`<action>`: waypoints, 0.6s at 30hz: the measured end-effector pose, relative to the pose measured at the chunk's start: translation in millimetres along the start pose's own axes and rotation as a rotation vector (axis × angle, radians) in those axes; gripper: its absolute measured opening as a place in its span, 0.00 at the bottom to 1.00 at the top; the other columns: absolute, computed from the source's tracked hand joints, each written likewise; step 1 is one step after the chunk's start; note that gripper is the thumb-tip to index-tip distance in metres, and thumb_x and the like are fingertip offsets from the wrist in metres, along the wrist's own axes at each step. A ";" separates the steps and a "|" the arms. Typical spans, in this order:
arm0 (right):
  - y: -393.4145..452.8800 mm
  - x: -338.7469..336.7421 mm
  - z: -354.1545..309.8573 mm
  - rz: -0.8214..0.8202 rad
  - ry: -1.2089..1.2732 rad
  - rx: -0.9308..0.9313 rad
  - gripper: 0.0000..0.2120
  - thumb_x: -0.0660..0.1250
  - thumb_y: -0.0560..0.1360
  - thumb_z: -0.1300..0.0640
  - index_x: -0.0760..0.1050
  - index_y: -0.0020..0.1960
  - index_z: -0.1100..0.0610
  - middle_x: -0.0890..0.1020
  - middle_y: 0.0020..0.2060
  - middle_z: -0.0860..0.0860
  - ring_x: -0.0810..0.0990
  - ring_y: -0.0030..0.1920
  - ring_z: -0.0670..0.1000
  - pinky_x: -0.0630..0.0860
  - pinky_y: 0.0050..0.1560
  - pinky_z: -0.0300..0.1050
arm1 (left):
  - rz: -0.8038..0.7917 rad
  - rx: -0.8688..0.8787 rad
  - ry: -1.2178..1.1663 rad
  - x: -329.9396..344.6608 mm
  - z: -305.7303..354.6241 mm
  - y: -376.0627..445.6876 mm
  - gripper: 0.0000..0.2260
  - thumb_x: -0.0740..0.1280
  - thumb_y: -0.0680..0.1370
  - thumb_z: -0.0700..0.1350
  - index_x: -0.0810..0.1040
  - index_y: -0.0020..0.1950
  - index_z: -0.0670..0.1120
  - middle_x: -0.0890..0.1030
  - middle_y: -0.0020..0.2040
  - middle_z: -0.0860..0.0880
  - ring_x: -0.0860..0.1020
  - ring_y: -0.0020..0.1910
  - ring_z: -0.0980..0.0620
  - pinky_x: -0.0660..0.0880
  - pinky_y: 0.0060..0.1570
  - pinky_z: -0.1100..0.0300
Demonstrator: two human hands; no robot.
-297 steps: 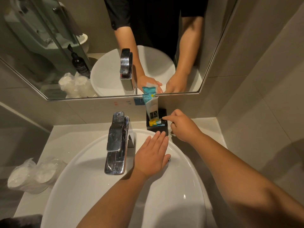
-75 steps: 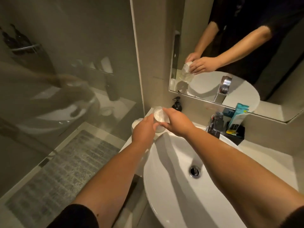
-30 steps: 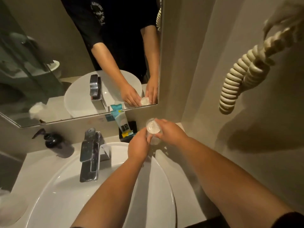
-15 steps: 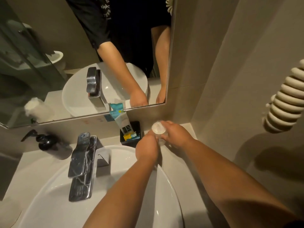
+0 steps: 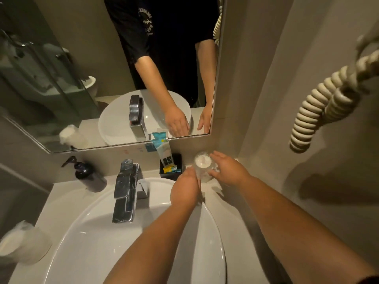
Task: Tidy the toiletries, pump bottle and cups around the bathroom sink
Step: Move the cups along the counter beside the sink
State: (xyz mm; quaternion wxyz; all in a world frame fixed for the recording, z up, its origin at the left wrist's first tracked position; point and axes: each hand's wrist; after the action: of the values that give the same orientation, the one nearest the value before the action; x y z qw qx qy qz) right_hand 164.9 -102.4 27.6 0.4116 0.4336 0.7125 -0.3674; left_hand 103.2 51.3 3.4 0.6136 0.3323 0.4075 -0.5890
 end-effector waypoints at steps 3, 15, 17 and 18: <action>-33.4 -0.9 -12.5 0.005 -0.088 -0.035 0.28 0.62 0.78 0.46 0.63 0.74 0.55 0.65 0.74 0.53 0.65 0.73 0.55 0.64 0.70 0.46 | -0.009 0.128 0.143 -13.9 -4.7 -32.0 0.18 0.60 0.80 0.48 0.67 0.70 0.46 0.71 0.68 0.45 0.69 0.66 0.47 0.69 0.62 0.54; -147.1 46.5 -92.6 -0.028 -0.278 -0.084 0.29 0.58 0.77 0.41 0.62 0.74 0.51 0.67 0.73 0.51 0.66 0.72 0.54 0.63 0.71 0.50 | 0.048 0.206 0.360 -52.5 -79.2 -160.2 0.20 0.57 0.80 0.56 0.70 0.67 0.46 0.74 0.63 0.47 0.71 0.62 0.48 0.69 0.63 0.53; -167.7 58.0 -115.1 0.012 -0.300 -0.108 0.29 0.59 0.77 0.40 0.62 0.74 0.51 0.68 0.73 0.51 0.66 0.72 0.53 0.62 0.71 0.49 | 0.077 0.198 0.349 -58.5 -98.2 -186.0 0.19 0.59 0.79 0.57 0.71 0.64 0.47 0.76 0.60 0.48 0.73 0.58 0.48 0.71 0.60 0.54; -177.5 64.0 -127.6 0.034 -0.309 -0.123 0.29 0.59 0.77 0.40 0.63 0.74 0.52 0.69 0.72 0.51 0.67 0.71 0.53 0.63 0.71 0.49 | 0.092 0.190 0.346 -63.3 -107.7 -199.5 0.19 0.59 0.78 0.58 0.72 0.63 0.48 0.76 0.58 0.49 0.73 0.56 0.49 0.71 0.59 0.55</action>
State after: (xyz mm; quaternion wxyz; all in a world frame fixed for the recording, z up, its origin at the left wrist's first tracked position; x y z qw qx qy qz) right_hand -50.9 -32.8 49.1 0.5483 0.3581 0.6541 -0.3785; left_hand -105.1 158.6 26.1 0.5265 0.5033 0.4338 -0.5303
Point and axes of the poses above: each hand's wrist, its own y-axis towards the middle knuckle, its own x-axis out of the palm, z = x × y
